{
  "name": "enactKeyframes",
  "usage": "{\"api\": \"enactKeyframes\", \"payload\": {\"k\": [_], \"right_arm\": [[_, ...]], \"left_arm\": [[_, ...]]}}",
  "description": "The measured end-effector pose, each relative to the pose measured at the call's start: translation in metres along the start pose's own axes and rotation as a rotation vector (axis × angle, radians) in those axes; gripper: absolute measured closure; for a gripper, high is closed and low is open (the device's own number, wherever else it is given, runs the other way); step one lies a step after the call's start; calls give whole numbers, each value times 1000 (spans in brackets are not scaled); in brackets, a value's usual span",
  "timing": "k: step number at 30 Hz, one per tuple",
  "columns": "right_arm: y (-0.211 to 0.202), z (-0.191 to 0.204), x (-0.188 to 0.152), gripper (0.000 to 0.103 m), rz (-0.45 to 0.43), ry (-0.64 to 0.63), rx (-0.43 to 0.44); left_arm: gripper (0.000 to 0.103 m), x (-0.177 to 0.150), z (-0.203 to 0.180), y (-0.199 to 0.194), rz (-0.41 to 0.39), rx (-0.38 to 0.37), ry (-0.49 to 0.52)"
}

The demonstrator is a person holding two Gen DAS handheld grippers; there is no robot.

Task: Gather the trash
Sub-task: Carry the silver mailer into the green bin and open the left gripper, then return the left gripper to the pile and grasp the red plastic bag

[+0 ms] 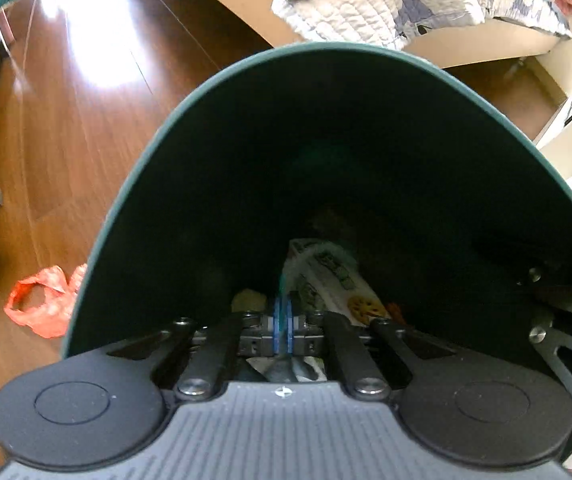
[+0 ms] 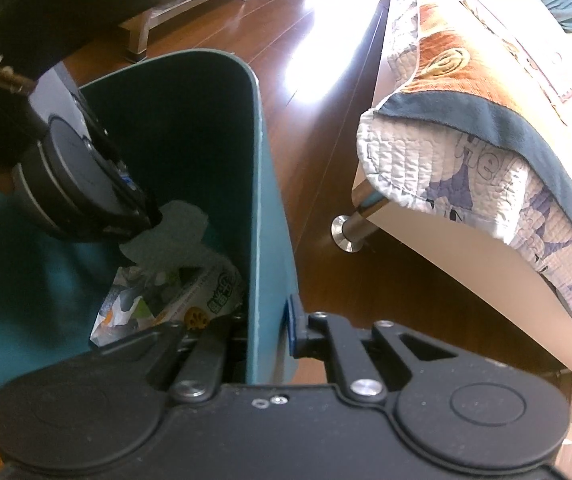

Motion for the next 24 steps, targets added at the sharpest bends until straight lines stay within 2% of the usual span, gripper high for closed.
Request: {"api": "enactKeyframes", "payload": {"k": [5,8,10,11,24], "right_arm": [[1,-2,-1,95,9,8,-1],[3,-2,0,95,17,11,-2],[4,-3,0,95,21,13,-1],[4,-3,0,95,23,14,-2],[4,-4,-6,95,55,29,-14]], "left_arm": [[92,0,2,-1,-2,-4,0],[73,0,0,-5,-17,-15,10],[44,1,-2,-11,-40,-14,25],[39,1,-4,-15,-55,-14,33],[36,-5,-6,-78,-160,-73,92]]}}
Point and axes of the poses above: each gripper's, at about its wrist camera, not at the fingertips, and y roughly the way its jaws point, z to its left, x to its top, the point moved 9 cm from there along y, roughly the way its jaws point, and after that the axes turned 15 degrees about -x, right-handed, at the moved point
